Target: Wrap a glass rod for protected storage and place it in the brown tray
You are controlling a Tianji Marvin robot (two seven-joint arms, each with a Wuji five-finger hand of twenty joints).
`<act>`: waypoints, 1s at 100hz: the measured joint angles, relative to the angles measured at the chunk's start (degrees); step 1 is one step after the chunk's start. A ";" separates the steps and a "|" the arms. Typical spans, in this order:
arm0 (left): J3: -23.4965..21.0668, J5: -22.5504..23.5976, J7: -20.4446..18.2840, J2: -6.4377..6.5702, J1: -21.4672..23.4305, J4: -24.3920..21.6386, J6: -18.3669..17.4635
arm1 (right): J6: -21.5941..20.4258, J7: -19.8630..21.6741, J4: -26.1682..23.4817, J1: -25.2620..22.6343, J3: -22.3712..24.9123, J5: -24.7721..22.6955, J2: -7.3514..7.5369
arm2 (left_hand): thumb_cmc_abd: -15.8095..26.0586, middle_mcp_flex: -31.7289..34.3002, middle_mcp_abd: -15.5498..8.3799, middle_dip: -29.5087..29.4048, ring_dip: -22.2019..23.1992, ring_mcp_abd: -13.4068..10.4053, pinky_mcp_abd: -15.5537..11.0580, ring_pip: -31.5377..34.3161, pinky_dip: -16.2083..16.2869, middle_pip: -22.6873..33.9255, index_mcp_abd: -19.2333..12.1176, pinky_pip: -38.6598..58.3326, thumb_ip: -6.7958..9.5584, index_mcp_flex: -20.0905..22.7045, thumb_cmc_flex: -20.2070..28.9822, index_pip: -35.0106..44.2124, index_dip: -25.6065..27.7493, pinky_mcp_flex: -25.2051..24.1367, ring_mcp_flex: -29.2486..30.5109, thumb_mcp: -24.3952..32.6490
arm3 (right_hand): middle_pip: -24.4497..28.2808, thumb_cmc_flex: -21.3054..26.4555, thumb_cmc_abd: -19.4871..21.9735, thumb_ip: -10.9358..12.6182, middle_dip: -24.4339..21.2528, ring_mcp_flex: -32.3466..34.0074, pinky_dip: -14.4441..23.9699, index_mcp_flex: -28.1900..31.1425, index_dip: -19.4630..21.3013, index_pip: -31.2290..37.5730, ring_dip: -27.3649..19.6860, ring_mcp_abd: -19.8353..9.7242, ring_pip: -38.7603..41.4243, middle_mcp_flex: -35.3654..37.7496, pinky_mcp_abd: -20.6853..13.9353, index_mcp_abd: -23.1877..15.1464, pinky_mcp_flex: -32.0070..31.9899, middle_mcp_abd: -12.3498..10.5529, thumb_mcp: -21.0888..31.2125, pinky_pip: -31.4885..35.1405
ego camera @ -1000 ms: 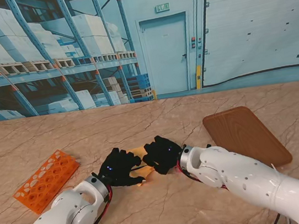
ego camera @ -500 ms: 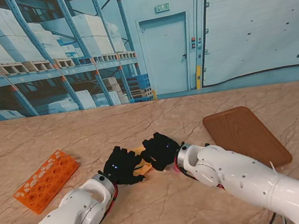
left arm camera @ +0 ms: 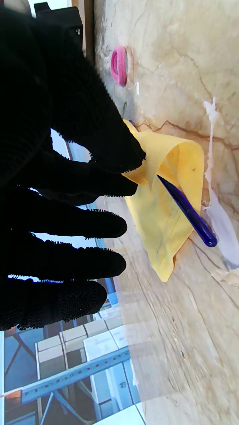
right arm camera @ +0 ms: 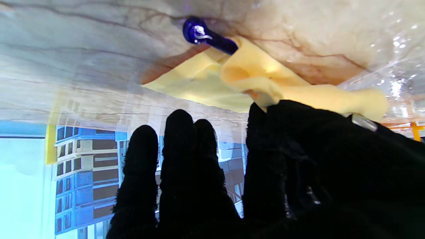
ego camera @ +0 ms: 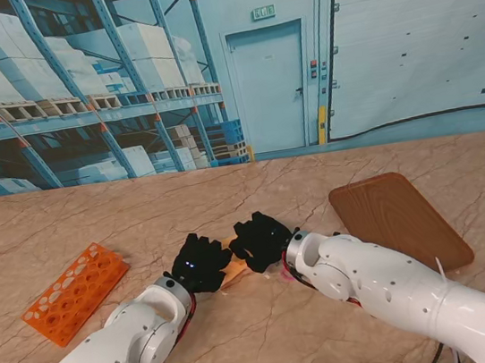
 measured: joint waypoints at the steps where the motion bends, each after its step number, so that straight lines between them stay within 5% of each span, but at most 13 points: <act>1: 0.18 0.00 0.15 -0.04 -0.18 0.20 0.04 | 0.05 0.02 0.03 0.02 0.00 0.03 -0.02 | 0.00 0.00 -0.01 0.03 -0.01 -0.04 0.00 0.00 0.00 -0.01 0.00 0.00 0.00 0.01 0.00 0.29 -0.01 0.01 0.00 0.00 | 0.00 0.00 0.00 0.00 0.00 0.00 0.00 -0.06 0.00 0.00 0.00 0.00 0.00 0.00 0.00 -0.01 0.00 0.00 0.00 0.00; 36: 3.49 -2.68 1.06 -1.26 -4.58 3.99 1.23 | 2.08 1.25 1.24 0.47 -0.03 2.14 -0.79 | 0.00 0.00 -0.83 4.72 -0.66 -0.86 -0.50 0.00 -0.70 -0.04 -0.01 0.00 -0.01 -0.42 0.51 4.80 3.64 0.06 0.00 4.19 | 0.00 0.04 0.00 -0.24 -0.01 0.00 -0.01 -0.47 -0.49 0.00 0.00 0.00 0.00 0.00 0.00 -0.65 0.00 0.00 -0.63 0.00; 66: 8.88 -2.59 2.91 -1.49 -9.84 8.90 1.19 | 3.53 2.38 2.83 1.16 -0.49 4.44 -1.64 | 0.72 -0.03 -2.06 5.21 -0.67 -1.85 -1.29 0.00 -0.73 -0.04 -0.01 0.00 -0.01 -2.06 0.47 5.53 4.43 0.06 0.00 4.13 | -0.05 1.29 2.43 -8.50 -0.05 0.00 -0.01 -2.91 -4.71 -1.84 -0.59 -0.01 0.00 0.00 0.00 -1.26 0.00 0.00 -3.22 0.00; 100: 14.00 -4.11 5.24 -2.46 -14.82 15.14 3.17 | 5.83 3.49 3.31 1.46 -0.16 5.02 -1.97 | 1.84 -0.94 -2.13 5.12 -0.74 -3.06 -2.19 0.01 -1.43 -0.04 -0.05 0.00 -0.01 -3.92 0.47 5.68 4.44 0.06 -0.55 2.19 | -1.70 1.21 6.49 -13.50 -1.43 -1.25 -0.55 -10.53 -10.37 -7.65 -2.61 -0.02 -0.73 -1.43 0.00 1.92 -0.17 0.19 -10.10 0.00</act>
